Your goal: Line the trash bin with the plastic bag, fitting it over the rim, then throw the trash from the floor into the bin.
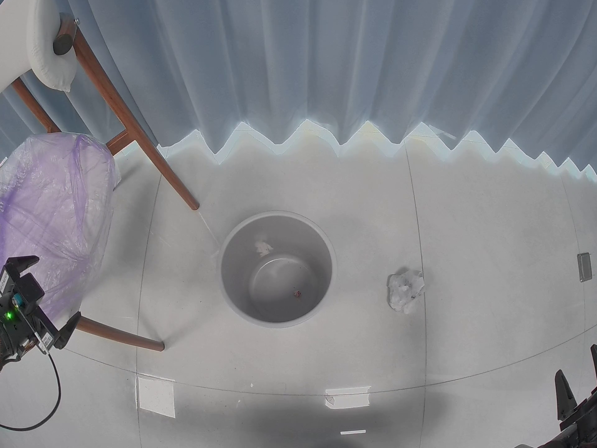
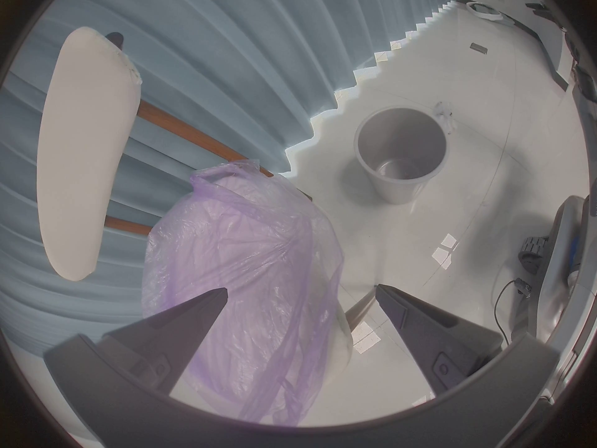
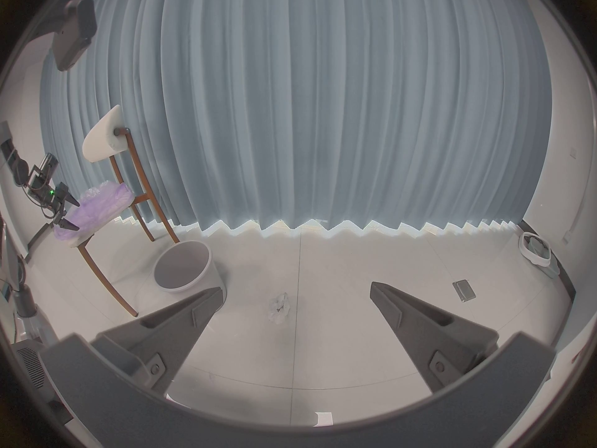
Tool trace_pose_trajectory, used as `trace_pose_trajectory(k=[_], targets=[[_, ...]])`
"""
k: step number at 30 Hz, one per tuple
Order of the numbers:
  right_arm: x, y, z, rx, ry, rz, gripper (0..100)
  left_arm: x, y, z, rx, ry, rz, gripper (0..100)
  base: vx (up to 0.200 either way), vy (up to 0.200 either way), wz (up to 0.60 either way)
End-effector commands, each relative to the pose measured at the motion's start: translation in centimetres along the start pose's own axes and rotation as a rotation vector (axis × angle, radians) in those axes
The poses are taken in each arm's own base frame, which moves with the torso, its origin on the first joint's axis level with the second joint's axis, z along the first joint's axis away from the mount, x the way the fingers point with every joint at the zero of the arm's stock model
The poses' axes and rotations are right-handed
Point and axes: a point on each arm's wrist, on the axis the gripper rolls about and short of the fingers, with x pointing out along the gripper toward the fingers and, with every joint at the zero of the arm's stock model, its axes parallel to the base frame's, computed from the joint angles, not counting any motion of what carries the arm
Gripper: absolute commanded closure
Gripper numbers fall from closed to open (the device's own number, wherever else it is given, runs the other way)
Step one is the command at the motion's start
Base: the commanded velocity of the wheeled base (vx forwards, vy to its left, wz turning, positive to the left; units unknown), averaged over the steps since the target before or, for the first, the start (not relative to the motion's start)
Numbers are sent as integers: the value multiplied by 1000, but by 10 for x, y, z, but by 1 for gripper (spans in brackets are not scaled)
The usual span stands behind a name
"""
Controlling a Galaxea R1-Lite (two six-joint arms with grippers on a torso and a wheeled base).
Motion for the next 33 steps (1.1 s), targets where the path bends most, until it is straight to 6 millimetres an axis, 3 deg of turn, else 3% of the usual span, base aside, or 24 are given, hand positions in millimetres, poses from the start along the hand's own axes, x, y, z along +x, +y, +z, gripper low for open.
trace_pose_trajectory(k=[1, 15, 33], targets=[[0, 0, -5, -1, 2, 0, 0, 9, 0, 0, 5, 22, -4, 0, 0, 0, 0], [0, 0, -5, -1, 2, 0, 0, 45, 1, 5, 92, 45, -36, 0, 0, 0, 0], [0, 0, -5, -1, 3, -1, 0, 82, 15, 28, 152, 17, 0, 0, 0, 0, 0]])
